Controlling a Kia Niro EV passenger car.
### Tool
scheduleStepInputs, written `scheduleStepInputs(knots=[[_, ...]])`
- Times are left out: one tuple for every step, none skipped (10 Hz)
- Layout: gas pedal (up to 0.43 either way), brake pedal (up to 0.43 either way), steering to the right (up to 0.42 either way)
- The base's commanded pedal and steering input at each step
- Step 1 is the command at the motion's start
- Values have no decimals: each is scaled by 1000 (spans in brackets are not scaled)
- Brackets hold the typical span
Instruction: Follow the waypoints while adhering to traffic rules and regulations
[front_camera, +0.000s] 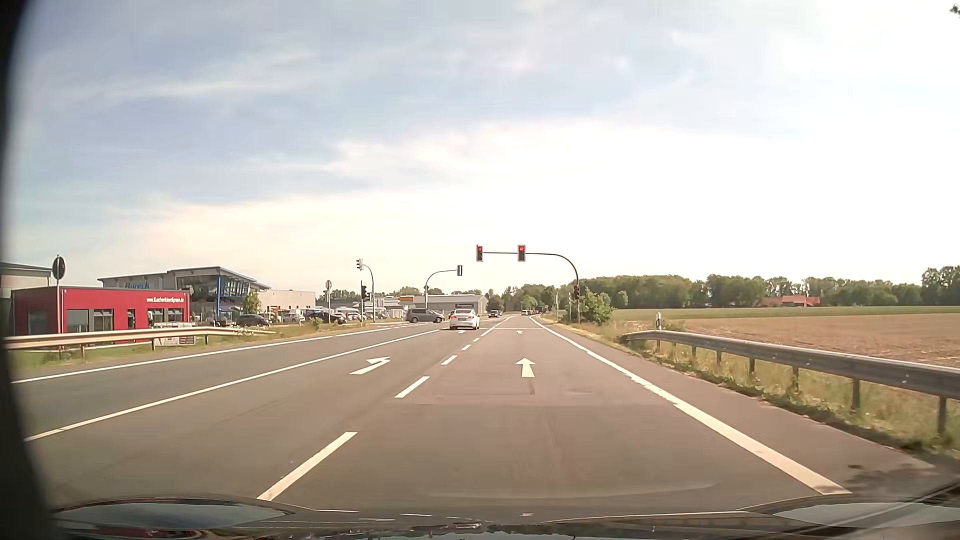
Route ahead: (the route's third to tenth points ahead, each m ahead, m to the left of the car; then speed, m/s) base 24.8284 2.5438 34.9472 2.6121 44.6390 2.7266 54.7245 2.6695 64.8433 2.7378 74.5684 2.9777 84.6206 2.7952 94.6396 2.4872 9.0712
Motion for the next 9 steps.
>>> scheduleStepInputs(knots=[[0, 0, -2], [0, 0, -2], [0, 0, -2], [0, 0, -2], [0, 0, -2], [0, 0, -1], [0, 0, -1], [0, 0, -1], [0, 0, 0]])
